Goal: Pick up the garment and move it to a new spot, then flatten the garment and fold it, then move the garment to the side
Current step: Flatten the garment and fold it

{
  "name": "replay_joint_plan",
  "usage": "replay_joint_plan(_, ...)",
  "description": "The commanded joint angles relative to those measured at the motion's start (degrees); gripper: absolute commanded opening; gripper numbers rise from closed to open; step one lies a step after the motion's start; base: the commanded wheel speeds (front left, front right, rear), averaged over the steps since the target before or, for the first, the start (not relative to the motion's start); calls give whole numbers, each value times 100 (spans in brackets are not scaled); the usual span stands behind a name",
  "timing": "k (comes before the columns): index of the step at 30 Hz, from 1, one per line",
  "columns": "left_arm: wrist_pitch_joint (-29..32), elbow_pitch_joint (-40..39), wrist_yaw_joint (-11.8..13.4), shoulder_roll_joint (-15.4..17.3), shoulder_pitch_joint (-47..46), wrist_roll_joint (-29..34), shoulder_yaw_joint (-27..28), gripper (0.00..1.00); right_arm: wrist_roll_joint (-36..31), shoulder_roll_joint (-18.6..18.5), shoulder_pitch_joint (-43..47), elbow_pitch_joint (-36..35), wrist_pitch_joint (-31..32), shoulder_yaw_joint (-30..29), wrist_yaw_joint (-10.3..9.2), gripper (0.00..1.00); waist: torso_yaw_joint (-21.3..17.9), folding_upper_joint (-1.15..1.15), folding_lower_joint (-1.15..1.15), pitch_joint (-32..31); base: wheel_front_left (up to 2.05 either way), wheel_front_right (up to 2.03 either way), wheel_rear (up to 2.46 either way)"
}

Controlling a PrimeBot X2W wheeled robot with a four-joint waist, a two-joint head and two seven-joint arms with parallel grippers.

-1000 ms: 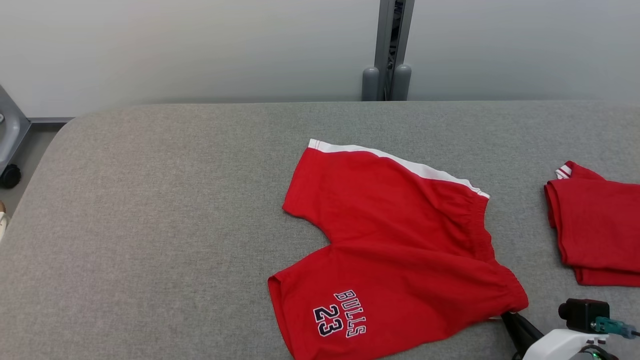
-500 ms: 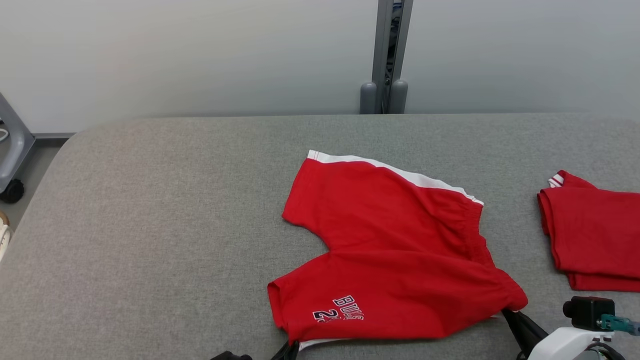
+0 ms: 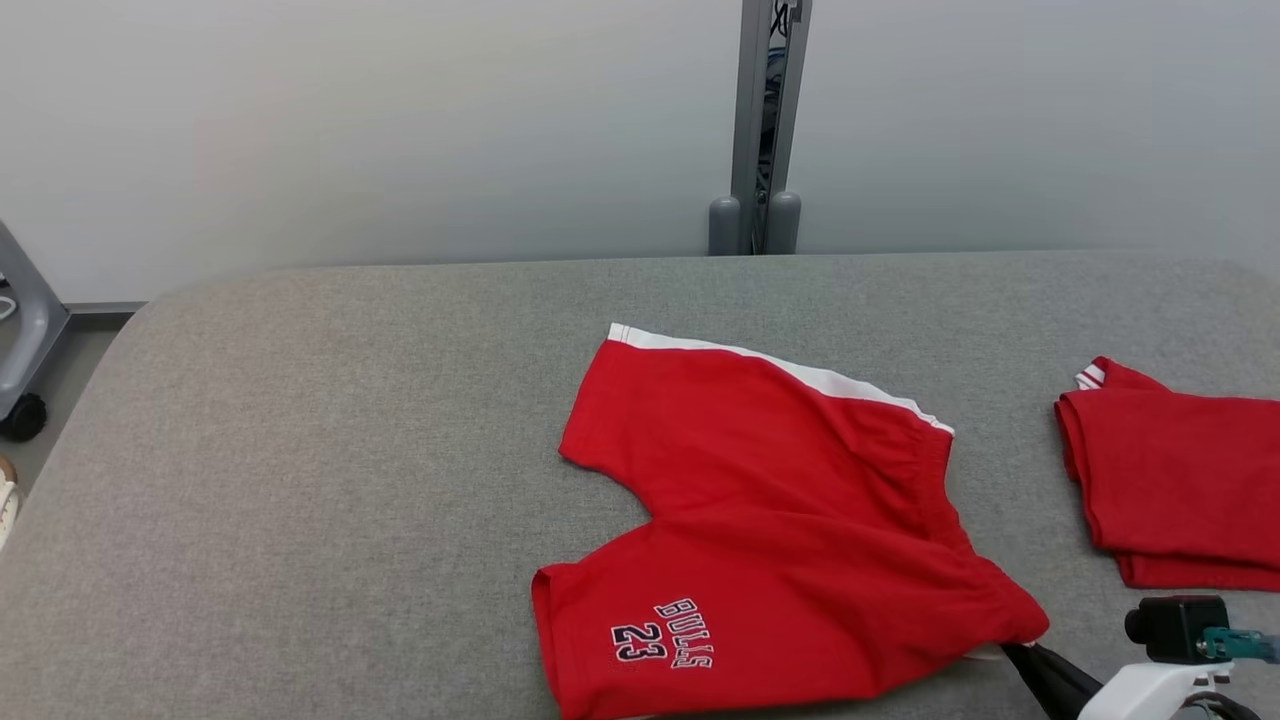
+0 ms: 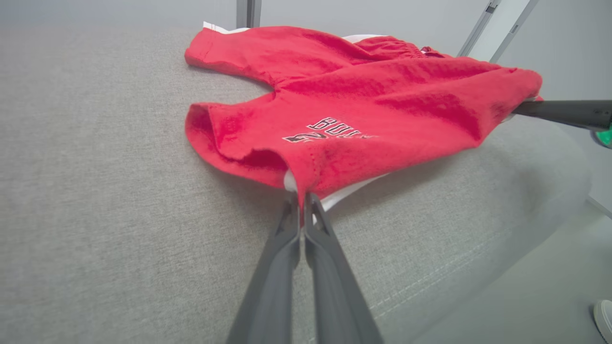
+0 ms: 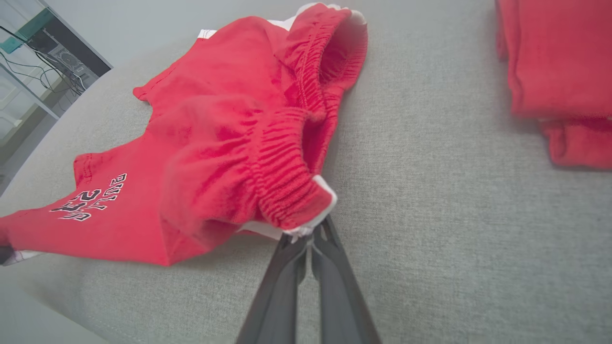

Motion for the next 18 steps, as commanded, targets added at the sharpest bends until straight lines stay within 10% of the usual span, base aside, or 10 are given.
replay_joint_plan(1, 1, -49, 8, 84, 73, 39, 4, 0, 59, -96, 73, -64, 43, 17, 1, 0, -3, 0, 0, -25, 0, 0, 0)
replay_joint_plan(18, 186, -888, 102, 530, 406, 25, -56, 0, 415, -576, 454, -782, 429, 131, 1, 0, -12, 0, 0, -121, 0, 0, 0)
